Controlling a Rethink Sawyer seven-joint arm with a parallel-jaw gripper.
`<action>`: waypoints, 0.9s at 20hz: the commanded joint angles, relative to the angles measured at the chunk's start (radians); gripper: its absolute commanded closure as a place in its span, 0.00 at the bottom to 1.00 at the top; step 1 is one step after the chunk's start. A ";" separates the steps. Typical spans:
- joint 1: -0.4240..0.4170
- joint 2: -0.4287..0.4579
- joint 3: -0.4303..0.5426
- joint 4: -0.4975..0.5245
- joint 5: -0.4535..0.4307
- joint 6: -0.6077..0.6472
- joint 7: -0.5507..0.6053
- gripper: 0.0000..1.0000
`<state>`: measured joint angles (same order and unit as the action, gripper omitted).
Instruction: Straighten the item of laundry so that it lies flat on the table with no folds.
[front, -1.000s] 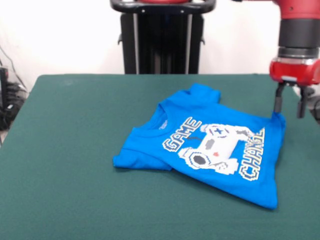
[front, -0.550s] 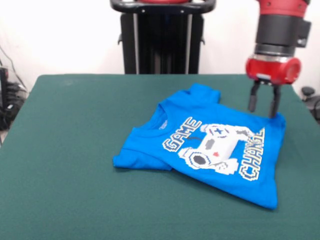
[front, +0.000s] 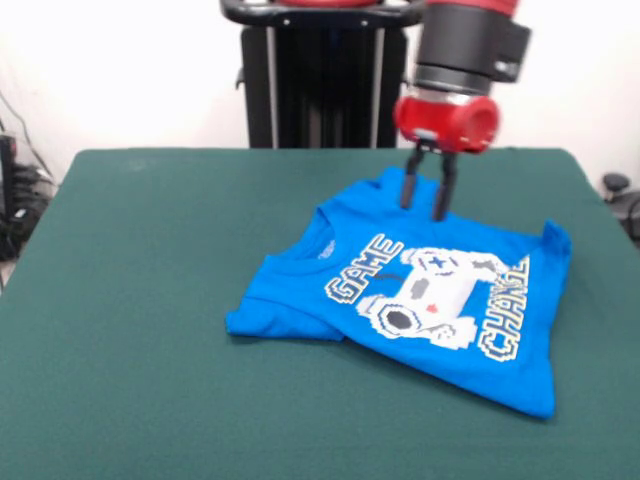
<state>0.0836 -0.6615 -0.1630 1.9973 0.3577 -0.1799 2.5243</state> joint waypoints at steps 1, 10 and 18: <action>-0.042 -0.008 -0.032 -0.043 -0.031 0.160 0.013 0.00; -0.123 0.058 0.033 -0.143 -0.014 0.176 0.041 0.00; -0.157 0.046 0.088 -0.068 -0.052 0.184 0.054 0.00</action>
<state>-0.0701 -0.6628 -0.1943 1.9135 0.3510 -0.1307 2.5243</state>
